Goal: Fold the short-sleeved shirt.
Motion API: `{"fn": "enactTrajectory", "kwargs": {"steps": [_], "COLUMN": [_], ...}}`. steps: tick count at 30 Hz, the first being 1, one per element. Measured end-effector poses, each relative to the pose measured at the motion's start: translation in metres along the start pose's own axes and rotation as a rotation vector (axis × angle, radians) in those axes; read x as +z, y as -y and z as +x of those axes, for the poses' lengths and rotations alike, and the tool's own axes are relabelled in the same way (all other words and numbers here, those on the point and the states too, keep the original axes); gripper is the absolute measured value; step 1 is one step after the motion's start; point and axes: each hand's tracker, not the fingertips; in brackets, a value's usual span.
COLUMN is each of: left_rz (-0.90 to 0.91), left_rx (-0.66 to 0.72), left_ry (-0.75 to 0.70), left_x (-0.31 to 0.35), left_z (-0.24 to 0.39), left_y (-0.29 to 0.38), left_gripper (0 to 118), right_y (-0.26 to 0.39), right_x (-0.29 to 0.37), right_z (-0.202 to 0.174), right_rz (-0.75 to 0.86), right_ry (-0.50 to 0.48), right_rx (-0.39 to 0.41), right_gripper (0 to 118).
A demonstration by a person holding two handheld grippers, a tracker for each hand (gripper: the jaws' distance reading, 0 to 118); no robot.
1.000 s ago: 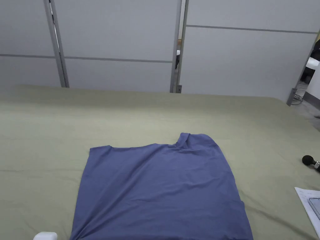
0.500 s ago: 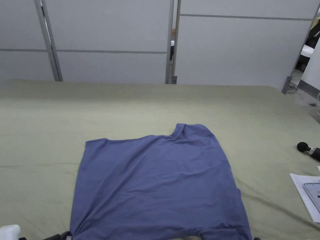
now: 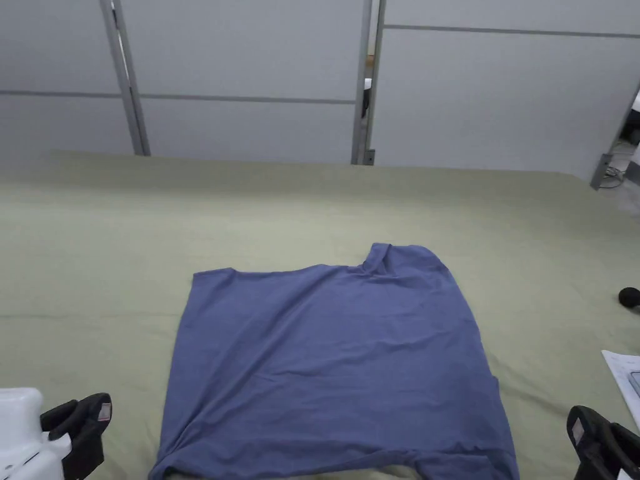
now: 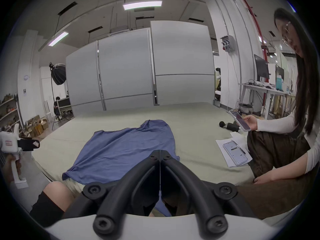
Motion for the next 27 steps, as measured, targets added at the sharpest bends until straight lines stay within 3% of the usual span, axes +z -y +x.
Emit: {"fn": "enactTrajectory", "kwargs": {"steps": [6, 10, 12, 13, 14, 15, 16, 19, 24, 26, 27], "left_rz": [-0.168, -0.246, -0.348, -0.376, -0.395, -0.395, -0.403, -0.39, -0.536, -0.483, -0.443], "left_rx": [-0.027, -0.039, -0.032, -0.035, -0.038, -0.023, -0.021, -0.022, -0.112, -0.135, -0.134], "left_ry": [-0.07, 0.008, -0.021, -0.036, -0.045, -0.037, -0.03, -0.009, -0.052, -0.079, -0.079], "left_x": [-0.048, -0.083, -0.11, -0.12, -0.128, -0.14, -0.145, -0.158, -0.189, -0.19, -0.188], "left_z": [-0.011, -0.008, -0.012, -0.014, -0.016, -0.02, -0.022, -0.024, -0.022, -0.02, -0.019], "left_y": [0.024, 0.043, 0.054, 0.058, 0.061, 0.066, 0.068, 0.079, 0.105, 0.109, 0.107], "left_gripper": [0, 0, 0, 9, 36, 90, 115, 118, 118, 118, 109], "right_y": [-0.001, 0.001, 0.002, 0.003, 0.003, 0.004, 0.004, 0.006, 0.008, 0.009, 0.01], "right_x": [-0.008, -0.011, -0.012, -0.011, -0.013, -0.013, -0.012, -0.012, -0.013, -0.014, -0.014], "right_z": [0.002, 0.003, 0.002, 0.002, 0.003, 0.004, 0.004, 0.007, 0.011, 0.01, 0.009], "right_rz": [-0.029, -0.044, -0.054, -0.055, -0.059, -0.064, -0.067, -0.079, -0.103, -0.107, -0.109], "right_ry": [-0.028, -0.036, -0.041, -0.041, -0.041, -0.039, -0.036, -0.028, -0.023, -0.019, -0.015], "right_rx": [-0.003, 0.007, -0.004, -0.007, -0.009, -0.012, -0.015, -0.022, -0.062, -0.06, -0.054], "right_gripper": [3, 3, 3, 3, 3, 3, 3, 3, 3, 3, 3]}}
